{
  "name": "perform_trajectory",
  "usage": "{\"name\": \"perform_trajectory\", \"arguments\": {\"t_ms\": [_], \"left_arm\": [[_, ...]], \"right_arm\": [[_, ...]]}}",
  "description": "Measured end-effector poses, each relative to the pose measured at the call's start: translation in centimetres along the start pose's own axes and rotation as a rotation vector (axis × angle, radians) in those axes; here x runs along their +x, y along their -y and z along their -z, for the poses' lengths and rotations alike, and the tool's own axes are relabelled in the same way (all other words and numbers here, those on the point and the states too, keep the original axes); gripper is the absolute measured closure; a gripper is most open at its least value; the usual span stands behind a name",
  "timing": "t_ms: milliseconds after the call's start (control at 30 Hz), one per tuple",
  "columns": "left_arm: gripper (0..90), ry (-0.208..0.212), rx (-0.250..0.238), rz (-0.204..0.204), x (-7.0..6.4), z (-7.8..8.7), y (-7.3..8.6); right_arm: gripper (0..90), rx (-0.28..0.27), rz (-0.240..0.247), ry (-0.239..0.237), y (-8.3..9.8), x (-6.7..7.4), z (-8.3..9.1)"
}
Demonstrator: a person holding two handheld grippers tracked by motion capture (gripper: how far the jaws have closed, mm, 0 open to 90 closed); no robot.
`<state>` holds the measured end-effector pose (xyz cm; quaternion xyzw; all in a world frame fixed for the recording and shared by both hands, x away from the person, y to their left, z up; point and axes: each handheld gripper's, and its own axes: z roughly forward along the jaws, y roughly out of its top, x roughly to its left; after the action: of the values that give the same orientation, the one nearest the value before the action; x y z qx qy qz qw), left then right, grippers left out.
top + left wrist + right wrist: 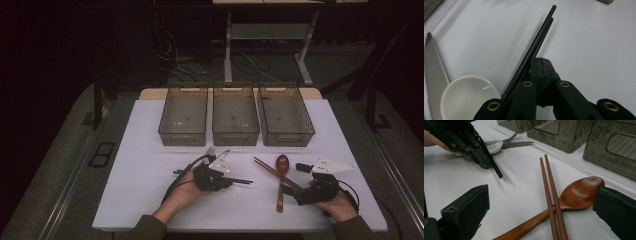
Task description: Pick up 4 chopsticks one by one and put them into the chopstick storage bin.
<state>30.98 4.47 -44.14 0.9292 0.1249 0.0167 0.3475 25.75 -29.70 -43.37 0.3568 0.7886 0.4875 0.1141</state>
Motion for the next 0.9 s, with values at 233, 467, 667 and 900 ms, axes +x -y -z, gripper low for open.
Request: {"name": "perform_trajectory", "arguments": {"t_ms": [233,467,667,900], "left_arm": [[88.8,-0.018,-0.01,0.013,0.5,-0.1,0.0],[88.8,-0.027,-0.006,0.015,1.0,-0.1,-0.2],[88.8,-0.035,-0.014,0.021,1.3,0.0,-0.3],[88.8,-0.045,-0.036,0.041,1.7,0.1,-0.4]], "right_arm": [[0.3,0.001,-0.001,0.0,0.0,0.0,0.0],[0.3,0.001,-0.002,0.0,0.0,0.0,0.0],[0.3,0.0,-0.001,-0.001,0.0,0.0,0.0],[0.3,0.001,-0.002,0.0,0.0,0.0,0.0]]}}
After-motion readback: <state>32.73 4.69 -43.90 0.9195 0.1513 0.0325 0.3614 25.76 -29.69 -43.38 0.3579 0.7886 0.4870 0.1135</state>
